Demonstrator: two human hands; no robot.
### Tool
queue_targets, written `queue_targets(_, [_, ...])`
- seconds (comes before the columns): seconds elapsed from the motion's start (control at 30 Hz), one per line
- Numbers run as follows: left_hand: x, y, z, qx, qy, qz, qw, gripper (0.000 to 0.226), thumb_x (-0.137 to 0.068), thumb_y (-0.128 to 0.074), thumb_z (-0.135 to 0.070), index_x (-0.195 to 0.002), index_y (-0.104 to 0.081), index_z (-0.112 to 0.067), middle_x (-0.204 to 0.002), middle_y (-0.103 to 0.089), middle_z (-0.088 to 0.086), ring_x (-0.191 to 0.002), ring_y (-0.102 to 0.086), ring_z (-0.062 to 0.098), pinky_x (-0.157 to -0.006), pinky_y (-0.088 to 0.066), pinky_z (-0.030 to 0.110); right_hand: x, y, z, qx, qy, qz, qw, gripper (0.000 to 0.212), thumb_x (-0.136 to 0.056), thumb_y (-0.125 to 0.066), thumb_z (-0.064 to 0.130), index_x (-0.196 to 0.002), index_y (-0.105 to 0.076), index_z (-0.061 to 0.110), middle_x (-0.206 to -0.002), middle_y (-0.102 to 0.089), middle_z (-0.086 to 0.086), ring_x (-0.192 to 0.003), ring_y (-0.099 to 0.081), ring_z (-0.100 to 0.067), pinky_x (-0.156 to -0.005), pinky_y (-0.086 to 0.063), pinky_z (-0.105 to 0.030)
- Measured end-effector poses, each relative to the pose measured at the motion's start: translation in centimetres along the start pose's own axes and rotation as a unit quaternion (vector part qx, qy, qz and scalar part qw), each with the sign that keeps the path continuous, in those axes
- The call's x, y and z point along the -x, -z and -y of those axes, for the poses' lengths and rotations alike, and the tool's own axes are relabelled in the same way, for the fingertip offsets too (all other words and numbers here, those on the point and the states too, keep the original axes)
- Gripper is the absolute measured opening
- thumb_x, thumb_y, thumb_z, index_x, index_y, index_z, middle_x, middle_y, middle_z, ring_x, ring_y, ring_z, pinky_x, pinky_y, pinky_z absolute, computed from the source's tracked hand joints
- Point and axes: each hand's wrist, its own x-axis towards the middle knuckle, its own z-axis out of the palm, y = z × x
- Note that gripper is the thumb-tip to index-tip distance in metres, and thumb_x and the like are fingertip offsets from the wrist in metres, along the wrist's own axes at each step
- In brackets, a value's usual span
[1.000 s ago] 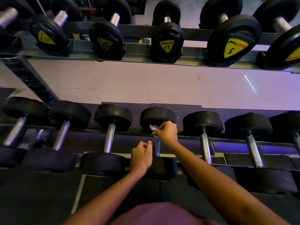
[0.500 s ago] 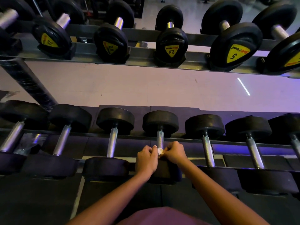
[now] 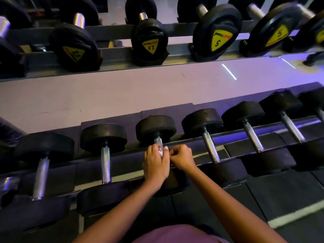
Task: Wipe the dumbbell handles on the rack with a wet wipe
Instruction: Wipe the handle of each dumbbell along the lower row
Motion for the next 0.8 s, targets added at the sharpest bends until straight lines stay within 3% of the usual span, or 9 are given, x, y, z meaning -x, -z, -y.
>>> queue_targets(0.17, [0.0,-0.9,-3.1,0.102,-0.053,-0.003,0.993,0.011,-0.098,-0.048,-0.029,-0.101,-0.057,-0.026,-0.105,-0.055,-0.006,-0.099,-0.056,0.014,-0.085,-0.047,0.031,-1.3,4.0,-1.5,-0.013,0.000,-0.042,0.999,0.025,-0.067,-0.086,0.019,-0.064,-0.065,0.006,-0.063,-0.066,-0.002,-0.061,-0.062,-0.011,-0.057,-0.051,-0.022])
queue_targets(0.27, [0.8,-3.0,-4.9,0.078,-0.072,-0.015,0.994,0.012,-0.099,-0.048,-0.030,-0.098,-0.058,-0.025,-0.097,-0.058,-0.007,-0.092,-0.056,0.011,-0.088,-0.044,0.025,-2.2,8.1,-2.7,-0.023,0.012,-0.065,0.998,0.024,-0.065,-0.087,0.020,-0.067,-0.067,0.006,-0.063,-0.067,0.000,-0.058,-0.058,-0.006,-0.054,-0.045,-0.015])
queue_targets(0.3, [1.1,-4.0,-5.5,0.068,-0.076,-0.023,0.995,0.015,-0.099,-0.047,-0.031,-0.098,-0.060,-0.023,-0.094,-0.059,-0.007,-0.090,-0.057,0.010,-0.087,-0.042,0.018,-2.4,9.5,-3.3,-0.023,0.019,-0.070,0.997,0.024,-0.066,-0.087,0.021,-0.068,-0.067,0.007,-0.064,-0.068,0.000,-0.059,-0.059,-0.005,-0.055,-0.046,-0.015])
queue_targets(0.33, [1.4,-4.9,-6.2,0.060,-0.072,-0.030,0.995,0.018,-0.099,-0.048,-0.031,-0.098,-0.062,-0.020,-0.091,-0.060,-0.006,-0.087,-0.058,0.009,-0.080,-0.038,0.008,-2.6,10.9,-4.1,-0.022,0.025,-0.071,0.997,0.024,-0.066,-0.087,0.023,-0.067,-0.068,0.008,-0.065,-0.068,0.001,-0.060,-0.060,-0.005,-0.055,-0.045,-0.014])
queue_targets(0.4, [1.7,-7.1,-7.7,0.058,-0.052,-0.059,0.995,0.020,-0.099,-0.049,-0.029,-0.095,-0.063,-0.016,-0.086,-0.062,-0.002,-0.080,-0.057,0.008,-0.067,-0.035,0.002,-3.1,13.7,-5.8,-0.024,0.034,-0.067,0.997,0.024,-0.068,-0.086,0.024,-0.067,-0.068,0.008,-0.064,-0.066,0.003,-0.058,-0.058,-0.001,-0.050,-0.040,-0.008])
queue_targets(0.5, [2.7,-10.4,-9.5,0.061,-0.003,-0.089,0.994,0.019,-0.098,-0.050,-0.028,-0.089,-0.062,-0.017,-0.083,-0.062,0.000,-0.078,-0.055,0.010,-0.062,-0.033,0.010,-3.8,16.9,-8.3,-0.017,0.042,-0.038,0.998,0.023,-0.069,-0.085,0.022,-0.069,-0.069,0.006,-0.065,-0.067,0.001,-0.060,-0.059,-0.004,-0.051,-0.038,-0.008])
queue_targets(0.63, [3.9,-13.8,-9.8,0.027,0.037,-0.084,0.995,0.021,-0.097,-0.052,-0.028,-0.086,-0.064,-0.014,-0.081,-0.064,0.002,-0.081,-0.057,0.016,-0.068,-0.032,0.021,-3.9,18.6,-10.7,0.022,0.039,0.009,0.999,0.017,-0.070,-0.084,0.020,-0.071,-0.071,0.009,-0.066,-0.065,0.002,-0.063,-0.059,-0.005,-0.051,-0.039,-0.014])
queue_targets(0.8, [4.9,-15.4,-9.4,0.029,0.107,-0.041,0.993,0.031,-0.096,-0.052,-0.030,-0.073,-0.063,-0.012,-0.072,-0.063,0.002,-0.075,-0.058,0.019,-0.064,-0.033,0.028,-3.7,16.8,-12.5,0.039,0.020,0.092,0.995,0.013,-0.070,-0.082,0.020,-0.072,-0.071,0.014,-0.075,-0.070,0.001,-0.074,-0.066,-0.009,-0.070,-0.054,-0.027])
